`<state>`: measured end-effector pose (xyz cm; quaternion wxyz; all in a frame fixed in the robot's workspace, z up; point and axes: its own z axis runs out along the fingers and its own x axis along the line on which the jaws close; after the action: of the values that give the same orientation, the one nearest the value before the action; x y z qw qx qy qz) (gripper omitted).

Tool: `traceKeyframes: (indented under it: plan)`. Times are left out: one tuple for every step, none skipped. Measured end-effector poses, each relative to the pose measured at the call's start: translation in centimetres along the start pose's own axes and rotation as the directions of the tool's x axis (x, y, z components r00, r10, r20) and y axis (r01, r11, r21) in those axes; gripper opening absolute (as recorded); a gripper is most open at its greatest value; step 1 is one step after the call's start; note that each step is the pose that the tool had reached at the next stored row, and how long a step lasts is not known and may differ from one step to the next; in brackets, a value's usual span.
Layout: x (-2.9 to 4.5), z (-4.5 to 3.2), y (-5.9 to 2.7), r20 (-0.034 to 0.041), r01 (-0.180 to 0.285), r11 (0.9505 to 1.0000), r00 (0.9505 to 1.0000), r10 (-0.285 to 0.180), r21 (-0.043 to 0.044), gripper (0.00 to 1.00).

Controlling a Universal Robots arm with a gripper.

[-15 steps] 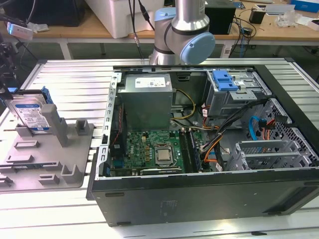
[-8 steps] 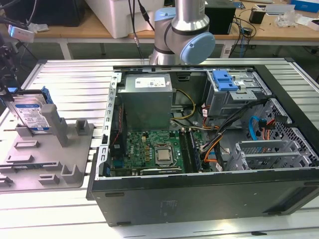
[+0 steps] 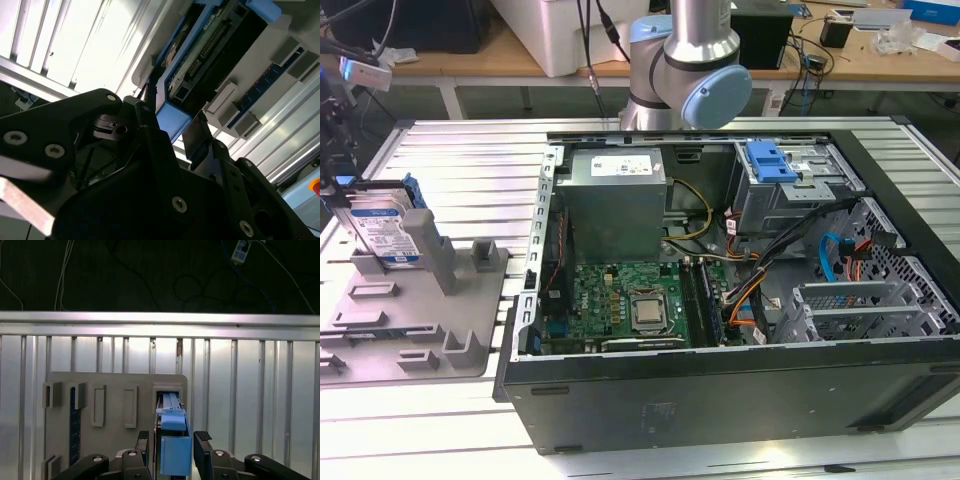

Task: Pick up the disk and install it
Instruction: 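Pick up the disk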

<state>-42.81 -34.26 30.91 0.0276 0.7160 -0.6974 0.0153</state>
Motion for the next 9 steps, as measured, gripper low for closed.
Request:
traceKeyframes:
  plan:
    - [0.00,0.05,0.00,0.0000,0.000,1.0000,1.0000,0.000,-0.0001,0.48]
    - [0.01,0.13,0.00,0.0000,0.000,1.0000,1.0000,0.000,-0.0001,0.48]
    - [0.02,0.19,0.00,0.0000,0.000,1.0000,1.0000,0.000,0.0000,0.48]
    - [0.03,0.22,0.00,0.0000,0.000,1.0000,1.0000,0.000,-0.0001,0.48]
    - [0.04,0.26,0.00,0.0000,0.000,1.0000,1.0000,0.000,0.0000,0.48]
    - [0.05,0.32,0.00,0.0000,0.000,1.0000,1.0000,0.000,0.0000,0.48]
    - [0.05,0.36,0.00,0.0000,0.000,1.0000,1.0000,0.000,0.0000,0.48]
    - [0.06,0.40,-0.01,0.0000,0.000,1.0000,1.0000,0.000,0.0000,0.48]
    - [0.06,0.45,-0.01,0.0000,0.000,1.0000,1.0000,0.000,-0.0002,0.48]
